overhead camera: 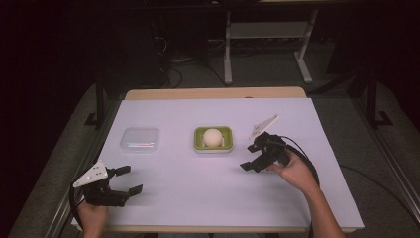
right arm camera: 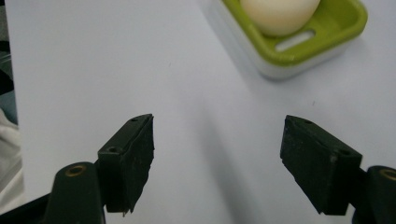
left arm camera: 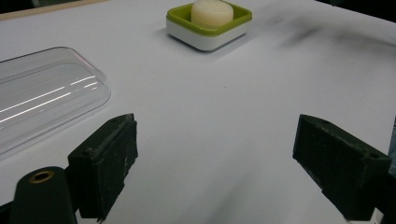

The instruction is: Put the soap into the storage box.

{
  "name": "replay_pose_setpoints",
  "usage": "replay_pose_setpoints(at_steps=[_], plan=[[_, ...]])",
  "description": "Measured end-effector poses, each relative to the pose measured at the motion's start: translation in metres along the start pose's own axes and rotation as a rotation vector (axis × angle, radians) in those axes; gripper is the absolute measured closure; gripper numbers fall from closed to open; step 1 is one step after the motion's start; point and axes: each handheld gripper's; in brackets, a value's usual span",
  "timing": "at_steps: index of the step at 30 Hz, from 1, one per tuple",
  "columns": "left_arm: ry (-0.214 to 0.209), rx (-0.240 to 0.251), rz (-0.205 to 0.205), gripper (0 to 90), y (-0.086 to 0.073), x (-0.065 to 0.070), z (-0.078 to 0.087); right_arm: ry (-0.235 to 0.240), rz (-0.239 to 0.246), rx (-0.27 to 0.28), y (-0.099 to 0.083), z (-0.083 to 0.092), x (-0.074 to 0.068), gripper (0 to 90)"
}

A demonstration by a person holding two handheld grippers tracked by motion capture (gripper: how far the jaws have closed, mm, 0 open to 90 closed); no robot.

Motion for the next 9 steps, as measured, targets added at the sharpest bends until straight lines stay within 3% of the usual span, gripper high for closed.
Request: replay_pose_setpoints(at_steps=[6, 7, 9], plan=[[-0.003, -0.004, -0.002, 13.2, 0.0, 0.001, -0.001, -0.022, -0.036, 0.038, -0.039, 0.007, -0.025, 22.6], [-0.003, -0.004, -0.002, 13.3, 0.0, 0.001, -0.001, -0.022, -0.036, 0.038, -0.039, 0.007, -0.025, 22.6], [-0.004, -0.01, -0.005, 13.2, 0.0, 0.002, -0.002, -0.036, -0.053, 0.065, -0.062, 0.007, -0.04, 20.4]])
Point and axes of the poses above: each handheld gripper's, and its own axes: z roughly backward along the jaws, y roughly out of its top, x roughly to its right, and after that the axes turned 2 degrees about y, right-handed
